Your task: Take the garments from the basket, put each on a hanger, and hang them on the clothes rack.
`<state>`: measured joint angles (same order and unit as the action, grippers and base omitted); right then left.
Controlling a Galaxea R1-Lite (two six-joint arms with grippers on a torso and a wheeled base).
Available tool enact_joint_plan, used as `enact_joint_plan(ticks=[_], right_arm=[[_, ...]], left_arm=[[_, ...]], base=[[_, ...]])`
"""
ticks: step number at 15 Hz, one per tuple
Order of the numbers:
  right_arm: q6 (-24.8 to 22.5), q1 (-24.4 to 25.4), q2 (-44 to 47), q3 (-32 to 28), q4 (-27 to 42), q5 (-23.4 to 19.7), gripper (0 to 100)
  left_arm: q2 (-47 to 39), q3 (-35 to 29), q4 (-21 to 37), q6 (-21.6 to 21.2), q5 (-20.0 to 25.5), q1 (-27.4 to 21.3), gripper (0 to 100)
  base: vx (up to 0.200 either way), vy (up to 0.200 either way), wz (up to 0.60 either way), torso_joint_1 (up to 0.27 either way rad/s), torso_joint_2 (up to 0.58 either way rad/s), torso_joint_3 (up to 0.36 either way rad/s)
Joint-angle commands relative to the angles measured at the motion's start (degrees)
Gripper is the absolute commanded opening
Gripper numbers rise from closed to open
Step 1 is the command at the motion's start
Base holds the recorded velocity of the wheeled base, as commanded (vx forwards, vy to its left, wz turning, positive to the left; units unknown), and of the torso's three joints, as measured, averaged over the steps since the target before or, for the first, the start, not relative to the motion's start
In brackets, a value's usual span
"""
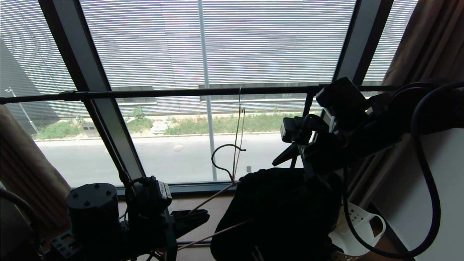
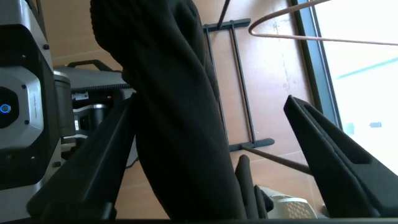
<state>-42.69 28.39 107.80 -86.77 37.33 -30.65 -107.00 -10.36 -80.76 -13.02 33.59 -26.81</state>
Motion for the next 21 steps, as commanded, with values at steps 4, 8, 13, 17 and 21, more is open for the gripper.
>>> enact_joint_plan(ticks=[4, 8, 13, 17, 21], right_arm=[[0.2, 0.8, 0.2, -0.1, 0.0, -0.1, 0], [0.2, 1.0, 0.0, 0.0, 0.1, 0.0, 0], [0.2, 1.0, -0.3, 0.2, 0.1, 0.0, 0], [0.2, 1.0, -0.5, 0.3, 0.2, 0.0, 0], [0.2, 1.0, -0.4, 0.5, 0.2, 0.0, 0]], left_arm=[[-0.1, -0.1, 0.0, 0.0, 0.0, 0.0, 0], [-0.3, -0.1, -0.2, -0.4, 0.0, 0.0, 0], [-4.3, 1.1, -7.7, 0.0, 0.0, 0.1, 0], [-5.8, 1.5, -9.2, 0.6, 0.0, 0.1, 100], [-5.1, 1.3, -9.2, 3.8, 0.2, 0.2, 100]], base=[[0.0, 0.0, 0.0, 0.0, 0.0, 0.0], [0.0, 0.0, 0.0, 0.0, 0.0, 0.0], [0.0, 0.0, 0.0, 0.0, 0.0, 0.0], [0.0, 0.0, 0.0, 0.0, 0.0, 0.0], [0.0, 0.0, 0.0, 0.0, 0.0, 0.0]])
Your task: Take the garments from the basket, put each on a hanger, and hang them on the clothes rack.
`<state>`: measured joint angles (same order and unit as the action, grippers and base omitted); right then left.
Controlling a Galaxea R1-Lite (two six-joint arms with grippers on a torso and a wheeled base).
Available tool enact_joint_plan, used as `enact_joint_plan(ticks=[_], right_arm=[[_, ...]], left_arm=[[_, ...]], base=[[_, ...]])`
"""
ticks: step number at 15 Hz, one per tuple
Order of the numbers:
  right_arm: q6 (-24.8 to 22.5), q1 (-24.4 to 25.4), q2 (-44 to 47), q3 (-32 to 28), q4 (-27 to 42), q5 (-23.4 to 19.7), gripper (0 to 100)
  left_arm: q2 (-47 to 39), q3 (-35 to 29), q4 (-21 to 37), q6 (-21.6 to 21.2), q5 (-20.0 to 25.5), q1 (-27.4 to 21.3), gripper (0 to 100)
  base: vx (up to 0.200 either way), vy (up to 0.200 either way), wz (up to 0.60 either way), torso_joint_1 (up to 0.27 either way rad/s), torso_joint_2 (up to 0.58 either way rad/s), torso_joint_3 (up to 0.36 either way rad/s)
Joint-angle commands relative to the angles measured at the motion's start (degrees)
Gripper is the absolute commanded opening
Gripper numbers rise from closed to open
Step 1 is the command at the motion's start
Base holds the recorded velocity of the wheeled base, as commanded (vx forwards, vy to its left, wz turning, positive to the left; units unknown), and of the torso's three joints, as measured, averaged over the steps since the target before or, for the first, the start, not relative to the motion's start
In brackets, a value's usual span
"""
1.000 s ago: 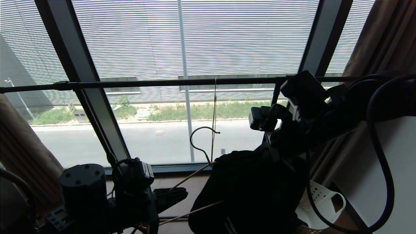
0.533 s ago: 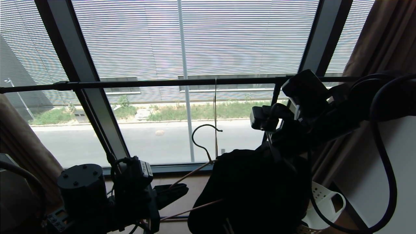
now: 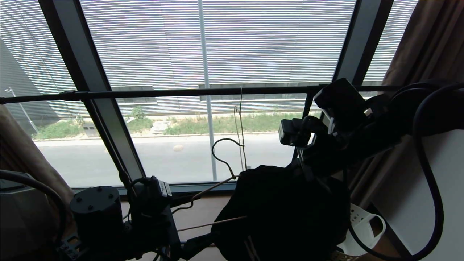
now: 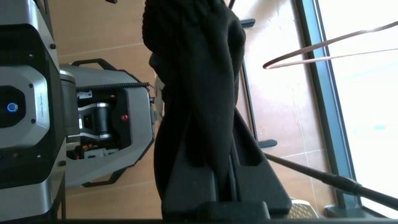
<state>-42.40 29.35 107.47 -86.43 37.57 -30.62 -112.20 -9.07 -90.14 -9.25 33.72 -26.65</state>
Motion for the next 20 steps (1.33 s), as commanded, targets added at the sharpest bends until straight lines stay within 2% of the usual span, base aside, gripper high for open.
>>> enact_joint_plan(ticks=[1, 4, 6, 7, 8, 9, 10, 11, 12, 14, 16, 18, 20], right_arm=[[0.1, -0.1, -0.1, 0.3, 0.0, 0.1, 0], [4.2, -2.1, -0.7, 1.7, -0.2, 0.6, 0], [4.5, -3.8, -3.3, 3.9, -0.2, 0.8, 0], [4.7, -4.1, -4.8, 4.9, -0.2, 1.5, 0], [6.5, -5.2, -7.2, 6.5, -0.3, 2.5, 0], [7.1, -5.4, -7.5, 6.6, -0.3, 2.5, 0], [11.7, -5.7, -10.7, 7.6, -0.5, 2.3, 0], [14.8, -5.7, -12.9, 8.7, -1.4, 2.2, 0], [16.4, -5.7, -14.2, 9.9, -2.5, 2.2, 0], [22.0, -5.7, -19.4, 17.6, -12.6, 2.1, 0], [25.0, -5.6, -21.9, 22.5, -19.2, 2.1, 0], [26.0, -5.5, -23.1, 24.1, -21.3, 1.4, 0], [26.0, -5.3, -24.4, 24.4, -21.6, -1.9, 0]], left_arm=[[1.2, 0.1, 0.1, 0.0, 0.1, 0.0, 100], [5.7, -0.3, 0.1, 3.3, 0.8, 2.6, 100], [9.4, -1.0, 0.1, 6.9, 0.8, 5.3, 100], [11.3, -0.2, 0.1, 9.0, 0.8, 5.8, 100], [14.6, 1.0, 1.5, 14.3, 0.8, 7.4, 100], [15.2, 1.1, 2.1, 15.2, 0.8, 7.8, 100], [19.0, 1.2, 8.0, 22.2, 0.8, 9.5, 100], [21.2, 1.8, 12.4, 26.0, 0.8, 9.8, 100], [22.4, 2.4, 14.6, 28.0, 0.8, 9.8, 100], [25.7, 3.3, 22.5, 34.1, 1.0, 9.7, 100], [25.5, 3.3, 26.1, 36.3, 1.1, 9.4, 100], [24.8, 3.2, 27.5, 36.7, 2.9, 9.1, 100], [21.8, 2.8, 27.6, 37.3, 5.1, 8.8, 100]], base=[[0.0, 0.0, 0.0, 0.0, 0.0, 0.0], [0.0, 0.0, 0.0, 0.0, 0.0, 0.0], [0.0, 0.0, 0.0, 0.0, 0.0, 0.0], [0.0, 0.0, 0.0, 0.0, 0.0, 0.0], [0.0, 0.0, 0.0, 0.0, 0.0, 0.0], [0.0, 0.0, 0.0, 0.0, 0.0, 0.0], [0.0, 0.0, 0.0, 0.0, 0.0, 0.0], [0.0, 0.0, 0.0, 0.0, 0.0, 0.0], [0.0, 0.0, 0.0, 0.0, 0.0, 0.0], [0.0, 0.0, 0.0, 0.0, 0.0, 0.0], [0.0, 0.0, 0.0, 0.0, 0.0, 0.0], [0.0, 0.0, 0.0, 0.0, 0.0, 0.0], [0.0, 0.0, 0.0, 0.0, 0.0, 0.0]])
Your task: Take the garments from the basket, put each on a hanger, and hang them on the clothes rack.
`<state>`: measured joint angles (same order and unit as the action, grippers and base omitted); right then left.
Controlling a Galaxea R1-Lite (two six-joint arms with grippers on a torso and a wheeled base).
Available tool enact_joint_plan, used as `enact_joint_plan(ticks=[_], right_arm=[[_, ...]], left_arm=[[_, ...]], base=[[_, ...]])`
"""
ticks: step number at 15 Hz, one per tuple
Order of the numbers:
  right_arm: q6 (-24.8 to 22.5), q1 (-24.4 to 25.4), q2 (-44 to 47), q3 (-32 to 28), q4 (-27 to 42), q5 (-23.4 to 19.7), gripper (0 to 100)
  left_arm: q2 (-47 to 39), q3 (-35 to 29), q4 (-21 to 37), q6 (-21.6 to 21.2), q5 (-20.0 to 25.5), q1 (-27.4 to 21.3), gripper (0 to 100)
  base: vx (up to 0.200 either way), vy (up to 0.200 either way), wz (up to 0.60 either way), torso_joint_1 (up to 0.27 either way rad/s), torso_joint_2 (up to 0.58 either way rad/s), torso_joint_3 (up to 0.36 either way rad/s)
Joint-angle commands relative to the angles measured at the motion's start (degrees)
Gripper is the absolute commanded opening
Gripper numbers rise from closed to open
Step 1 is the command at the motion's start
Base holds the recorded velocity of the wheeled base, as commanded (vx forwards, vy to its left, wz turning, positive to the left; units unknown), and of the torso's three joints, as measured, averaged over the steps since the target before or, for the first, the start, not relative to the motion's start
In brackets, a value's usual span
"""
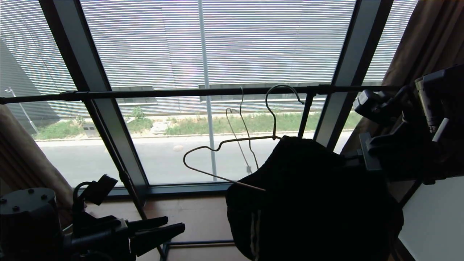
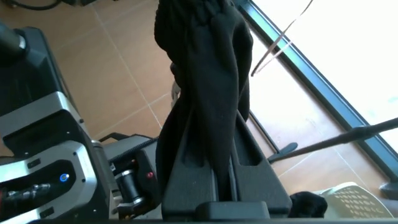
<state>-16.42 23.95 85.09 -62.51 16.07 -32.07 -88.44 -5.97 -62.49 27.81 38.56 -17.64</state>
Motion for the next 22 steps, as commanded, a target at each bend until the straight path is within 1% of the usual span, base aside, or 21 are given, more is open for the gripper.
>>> enact_joint_plan(ticks=[1, 2, 4, 5, 7, 8, 10, 11, 12, 13, 15, 16, 17, 20, 22], right_arm=[[0.0, 0.1, -2.6, 0.5, -0.1, -1.5, 0], [0.0, 0.3, -3.4, 1.0, -0.2, -2.9, 0], [0.1, 0.9, -4.1, 1.7, -0.2, -3.3, 0], [0.1, 0.9, -4.8, 2.6, -0.2, -3.4, 0], [0.1, 0.9, -5.3, 4.6, -3.2, -5.3, 0], [0.1, 0.9, -5.3, 5.1, -4.1, -5.5, 0], [0.3, 0.8, -5.3, 8.9, -9.7, -5.7, 0], [0.9, 0.7, -5.3, 12.2, -14.2, -5.7, 0], [1.5, 0.7, -5.4, 14.0, -16.9, -5.7, 0], [2.6, 0.7, -5.4, 16.6, -21.6, -5.6, 0], [3.9, 0.7, -5.3, 19.3, -25.6, -5.7, 0], [4.3, 0.7, -5.2, 21.6, -28.8, -5.6, 0], [4.3, 0.7, -5.5, 22.5, -30.0, -5.6, 0], [4.4, 0.7, -7.5, 23.1, -30.4, -5.6, 0], [4.4, 0.7, -8.4, 23.4, -30.3, -5.7, 0]], left_arm=[[-3.3, -0.8, 0.0, 1.2, 0.2, -0.6, 100], [-5.0, -1.8, 0.0, 3.8, 0.2, -1.0, 100], [-6.5, -3.0, 0.0, 5.2, 0.2, -1.8, 100], [-7.7, -4.2, -0.1, 6.6, 0.3, -2.3, 100], [-9.7, -6.3, -0.2, 10.2, 0.2, -2.8, 100], [-10.2, -6.5, -0.3, 10.4, 0.2, -2.8, 100], [-12.1, -7.2, -0.4, 10.5, 0.3, -2.8, 100], [-13.1, -8.0, -0.4, 10.9, 0.2, -2.8, 100], [-13.3, -8.4, -0.4, 10.9, 0.2, -2.8, 100], [-13.9, -9.0, -0.4, 10.9, 0.2, -2.8, 100], [-14.5, -9.7, -0.4, 11.0, 0.2, -2.8, 100], [-15.2, -10.0, -0.4, 11.0, 0.2, -2.9, 100], [-15.6, -10.3, -0.4, 11.0, 0.2, -2.8, 100], [-17.5, -11.2, -0.4, 11.1, 0.2, -2.9, 100], [-17.8, -12.0, -0.4, 12.3, 0.2, -3.3, 100]], base=[[0.0, 0.0, 0.0, 0.0, 0.0, 0.0], [0.0, 0.0, 0.0, 0.0, 0.0, 0.0], [0.0, 0.0, 0.0, 0.0, 0.0, 0.0], [0.0, 0.0, 0.0, 0.0, 0.0, 0.0], [0.0, 0.0, 0.0, 0.0, 0.0, 0.0], [0.0, 0.0, 0.0, 0.0, 0.0, 0.0], [0.0, 0.0, 0.0, 0.0, 0.0, 0.0], [0.0, 0.0, 0.0, 0.0, 0.0, 0.0], [0.0, 0.0, 0.0, 0.0, 0.0, 0.0], [0.0, 0.0, 0.0, 0.0, 0.0, 0.0], [0.0, 0.0, 0.0, 0.0, 0.0, 0.0], [0.0, 0.0, 0.0, 0.0, 0.0, 0.0], [0.0, 0.0, 0.0, 0.0, 0.0, 0.0], [0.0, 0.0, 0.0, 0.0, 0.0, 0.0], [0.0, 0.0, 0.0, 0.0, 0.0, 0.0]])
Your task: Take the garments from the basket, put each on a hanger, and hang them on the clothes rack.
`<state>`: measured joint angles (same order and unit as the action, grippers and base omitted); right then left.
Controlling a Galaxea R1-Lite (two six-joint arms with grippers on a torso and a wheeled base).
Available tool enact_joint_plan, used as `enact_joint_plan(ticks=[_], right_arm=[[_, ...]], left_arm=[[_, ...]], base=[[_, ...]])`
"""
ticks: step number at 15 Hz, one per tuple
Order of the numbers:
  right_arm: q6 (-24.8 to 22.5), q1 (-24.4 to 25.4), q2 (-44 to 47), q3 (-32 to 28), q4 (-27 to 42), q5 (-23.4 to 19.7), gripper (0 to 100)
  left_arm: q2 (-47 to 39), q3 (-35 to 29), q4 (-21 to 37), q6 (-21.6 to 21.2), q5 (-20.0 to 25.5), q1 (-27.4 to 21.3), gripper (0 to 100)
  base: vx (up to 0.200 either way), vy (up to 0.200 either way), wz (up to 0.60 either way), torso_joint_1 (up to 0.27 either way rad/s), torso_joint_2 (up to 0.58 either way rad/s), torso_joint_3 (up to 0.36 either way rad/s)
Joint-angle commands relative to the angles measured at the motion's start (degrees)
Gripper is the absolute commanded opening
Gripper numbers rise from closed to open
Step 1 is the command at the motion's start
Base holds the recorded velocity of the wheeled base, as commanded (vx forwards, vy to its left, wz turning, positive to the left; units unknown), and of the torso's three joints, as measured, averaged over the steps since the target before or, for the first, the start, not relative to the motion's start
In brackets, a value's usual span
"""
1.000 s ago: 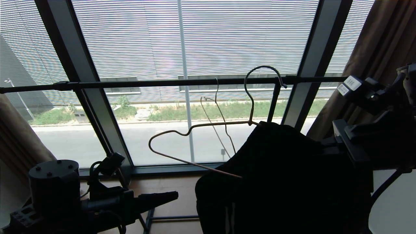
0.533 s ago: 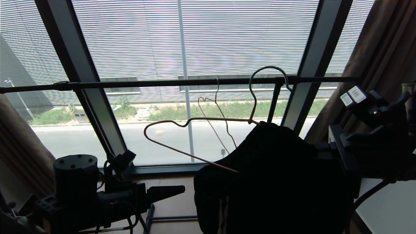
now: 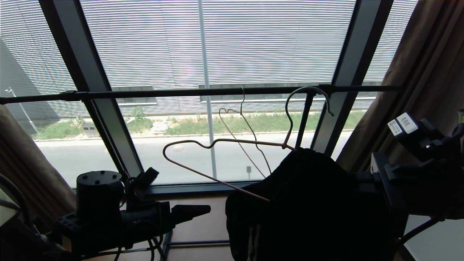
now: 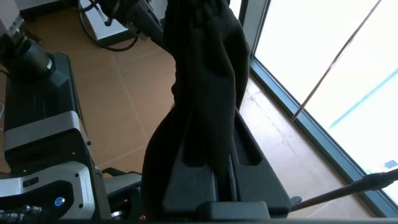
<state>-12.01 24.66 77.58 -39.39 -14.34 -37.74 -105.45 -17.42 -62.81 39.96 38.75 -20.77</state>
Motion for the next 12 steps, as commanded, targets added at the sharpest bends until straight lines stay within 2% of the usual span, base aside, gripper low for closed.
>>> enact_joint_plan(ticks=[1, 4, 12], right_arm=[[0.0, 0.0, -1.1, 1.1, -0.1, -0.2, 0], [-0.1, 0.0, -1.5, 1.5, -0.1, -4.4, 0], [-0.1, 1.5, -1.6, 0.1, -0.1, -4.5, 0]], left_arm=[[-1.4, -0.9, 0.0, 0.3, 0.0, -0.2, 100], [-2.2, -2.0, 0.0, 0.3, 0.0, -1.8, 100], [-3.1, -2.7, 0.0, 0.2, -0.3, -5.8, 100]], base=[[0.0, 0.0, 0.0, 0.0, 0.0, 0.0], [0.0, 0.0, 0.0, 0.0, 0.0, 0.0], [0.0, 0.0, 0.0, 0.0, 0.0, 0.0]])
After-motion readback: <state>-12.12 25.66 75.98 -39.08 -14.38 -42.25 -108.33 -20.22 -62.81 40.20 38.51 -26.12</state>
